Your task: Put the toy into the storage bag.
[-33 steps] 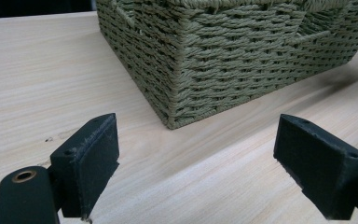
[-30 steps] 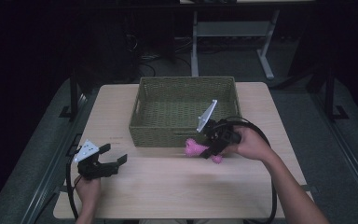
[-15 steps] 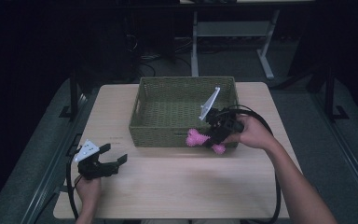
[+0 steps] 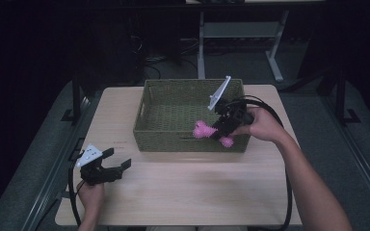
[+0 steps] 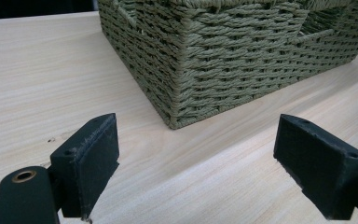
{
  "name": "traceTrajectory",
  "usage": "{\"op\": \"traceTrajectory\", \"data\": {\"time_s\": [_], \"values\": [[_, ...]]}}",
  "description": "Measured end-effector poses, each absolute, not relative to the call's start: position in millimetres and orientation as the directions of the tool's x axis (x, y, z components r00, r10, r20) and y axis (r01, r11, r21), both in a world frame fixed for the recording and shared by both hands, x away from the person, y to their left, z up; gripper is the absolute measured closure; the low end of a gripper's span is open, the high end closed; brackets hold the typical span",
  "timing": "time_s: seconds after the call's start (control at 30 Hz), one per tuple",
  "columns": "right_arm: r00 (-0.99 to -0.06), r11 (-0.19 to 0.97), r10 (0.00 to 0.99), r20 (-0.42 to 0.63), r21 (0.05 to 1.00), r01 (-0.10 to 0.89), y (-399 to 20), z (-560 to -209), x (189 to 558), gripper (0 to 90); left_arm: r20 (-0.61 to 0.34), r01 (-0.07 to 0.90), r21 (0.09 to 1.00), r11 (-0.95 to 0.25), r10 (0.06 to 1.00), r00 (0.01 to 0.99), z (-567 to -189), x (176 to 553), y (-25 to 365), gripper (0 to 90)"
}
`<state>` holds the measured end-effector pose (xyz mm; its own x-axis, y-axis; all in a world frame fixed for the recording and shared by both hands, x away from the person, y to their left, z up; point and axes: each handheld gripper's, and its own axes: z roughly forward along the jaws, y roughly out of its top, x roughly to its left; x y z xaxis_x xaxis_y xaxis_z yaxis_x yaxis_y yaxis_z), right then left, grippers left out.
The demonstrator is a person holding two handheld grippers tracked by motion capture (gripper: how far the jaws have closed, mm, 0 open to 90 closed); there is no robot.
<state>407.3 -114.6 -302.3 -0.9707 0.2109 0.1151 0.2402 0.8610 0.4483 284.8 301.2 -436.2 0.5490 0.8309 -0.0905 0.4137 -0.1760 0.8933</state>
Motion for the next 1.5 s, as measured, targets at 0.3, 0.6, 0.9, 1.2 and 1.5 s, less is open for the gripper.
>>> {"op": "traceTrajectory", "data": {"time_s": [0.3, 0.6, 0.9, 1.2, 1.5], "values": [[-0.969, 0.862, 0.222, 0.107, 0.442, 0.246, -114.2, -294.4, 420.5, 58.1, -0.09, 0.413, 0.894, -0.175, 0.833, 0.547, -436.1, 285.0, 302.1, 13.6], [-0.967, 0.86, 0.233, 0.103, 0.442, 0.255, -113.8, -286.6, 434.3, 58.1, -0.092, 0.413, 0.895, -0.17, 0.834, 0.544, -436.0, 284.8, 302.6, 13.6], [-0.964, 0.858, 0.244, 0.108, 0.439, 0.266, -113.9, -285.4, 448.3, 58.1, -0.094, 0.411, 0.896, -0.169, 0.832, 0.547, -436.0, 284.9, 302.2, 13.6], [-0.958, 0.855, 0.259, 0.126, 0.43, 0.288, -111.2, -290.6, 463.0, 58.1, -0.091, 0.411, 0.895, -0.172, 0.833, 0.546, -435.8, 285.1, 302.7, 13.6], [-0.951, 0.849, 0.272, 0.148, 0.429, 0.31, -110.9, -301.8, 476.2, 58.1, -0.093, 0.412, 0.896, -0.168, 0.835, 0.543, -435.9, 285.5, 303.1, 13.6]]}}
